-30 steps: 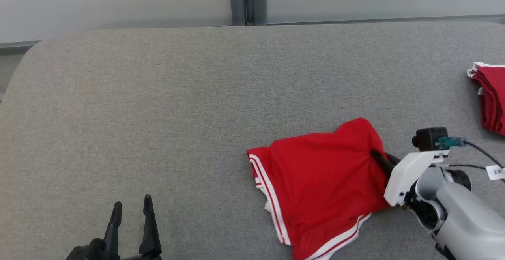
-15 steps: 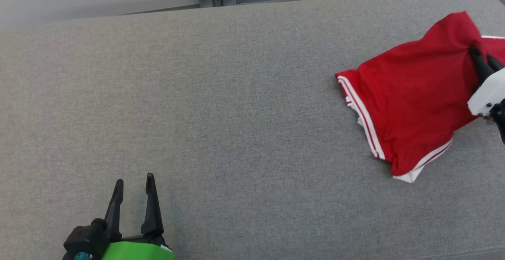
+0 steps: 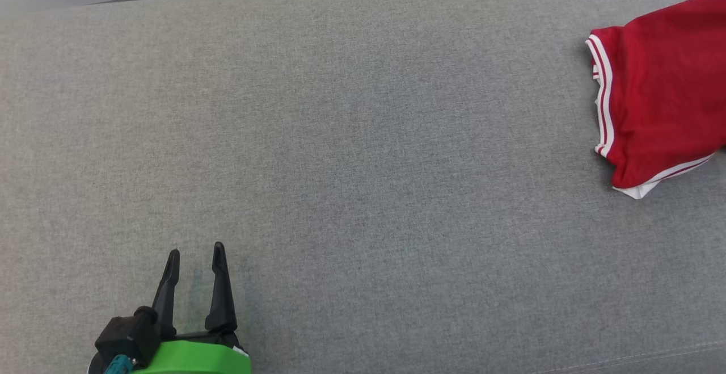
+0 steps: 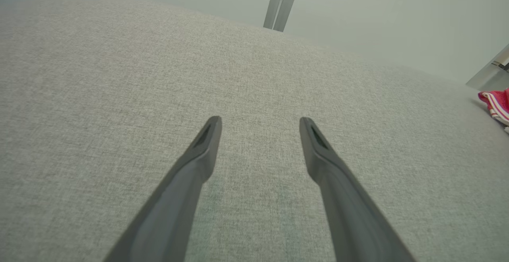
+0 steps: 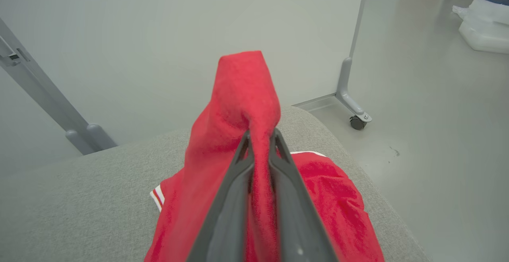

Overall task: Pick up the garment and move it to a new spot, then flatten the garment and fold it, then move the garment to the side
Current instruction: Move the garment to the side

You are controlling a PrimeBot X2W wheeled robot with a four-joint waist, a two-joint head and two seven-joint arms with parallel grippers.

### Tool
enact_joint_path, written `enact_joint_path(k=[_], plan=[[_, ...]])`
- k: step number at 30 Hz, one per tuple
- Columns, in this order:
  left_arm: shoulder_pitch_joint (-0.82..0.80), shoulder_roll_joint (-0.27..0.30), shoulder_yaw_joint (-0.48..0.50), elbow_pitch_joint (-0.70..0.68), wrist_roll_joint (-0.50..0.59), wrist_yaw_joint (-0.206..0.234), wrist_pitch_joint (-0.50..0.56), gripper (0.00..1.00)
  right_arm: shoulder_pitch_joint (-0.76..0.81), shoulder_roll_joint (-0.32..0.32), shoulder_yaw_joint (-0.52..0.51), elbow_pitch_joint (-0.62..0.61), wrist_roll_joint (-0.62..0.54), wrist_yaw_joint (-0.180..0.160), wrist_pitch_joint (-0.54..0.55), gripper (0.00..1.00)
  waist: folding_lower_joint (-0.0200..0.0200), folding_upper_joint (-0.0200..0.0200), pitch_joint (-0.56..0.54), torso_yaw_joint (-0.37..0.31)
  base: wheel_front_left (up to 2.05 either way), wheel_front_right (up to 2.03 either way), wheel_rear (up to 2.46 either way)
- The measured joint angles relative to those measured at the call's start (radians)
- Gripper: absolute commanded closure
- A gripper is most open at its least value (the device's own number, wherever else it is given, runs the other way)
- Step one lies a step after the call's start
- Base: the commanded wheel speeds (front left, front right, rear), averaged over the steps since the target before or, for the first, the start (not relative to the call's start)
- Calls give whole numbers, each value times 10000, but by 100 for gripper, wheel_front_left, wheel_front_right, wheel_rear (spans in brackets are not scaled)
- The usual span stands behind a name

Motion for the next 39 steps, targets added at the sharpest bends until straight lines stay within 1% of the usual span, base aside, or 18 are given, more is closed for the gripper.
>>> enact_joint_path(k=[1,2,4,6,8,10,11,13,15,19,23,26,30,35,39], plan=[[0,0,-8,10,13,0,0,0,-12,15,-111,211,-12,0,-113,71,0,0,-12,-16,0,0,0],[1,-2,-21,27,38,-8,0,0,-29,33,-215,535,-105,0,-259,0,0,0,-28,-33,0,0,0],[5,0,-35,84,67,-12,0,0,-47,77,-272,1206,-500,-2,-407,0,0,0,-81,-60,0,0,0],[12,-2,-81,157,67,-12,0,0,-35,132,-293,1770,-1055,-2,-784,0,0,0,-177,-75,0,0,0],[28,-2,-96,176,67,-12,0,0,-12,174,-416,2073,-1488,-2,-1080,0,0,0,-283,-79,0,0,0],[66,-2,-84,165,61,-6,0,0,197,186,-589,2052,-2096,-2,-1181,0,0,0,-406,-83,0,0,0],[109,-2,-79,161,50,0,0,0,363,205,-842,1781,-2305,-2,-1185,0,0,0,-457,-86,0,0,0],[213,-6,-52,134,6,35,0,0,923,299,-1601,748,-2940,-2,-1212,0,0,0,-585,-109,0,0,0],[345,0,-4,73,-25,79,0,0,1751,585,-2387,-278,-3628,-2,-1214,0,0,0,-712,-137,0,0,0],[611,-4,65,-33,-69,107,0,0,4120,1822,-3919,-2663,-5335,-2,-1212,0,0,0,-1040,-205,0,0,0],[845,-4,253,-238,-69,132,0,0,6092,3252,-4746,-4832,-6619,0,-1218,0,0,0,-1422,-242,0,0,0],[1021,-2,424,-376,-61,132,0,0,7187,4050,-4957,-5937,-7110,0,-1220,0,0,0,-1715,-255,0,0,0],[1258,0,681,-589,44,155,0,0,8194,4704,-4991,-6865,-7313,-2,-1220,0,0,0,-2093,-253,0,0,0],[1497,-2,884,-648,174,140,0,0,8984,5118,-4842,-7482,-7369,-2,-1220,0,-1,0,-2478,-182,0,0,0],[1591,-2,997,-617,357,21,0,0,9332,5292,-4276,-7620,-7325,-2,-1220,0,-1,0,-2651,-47,0,0,0]])
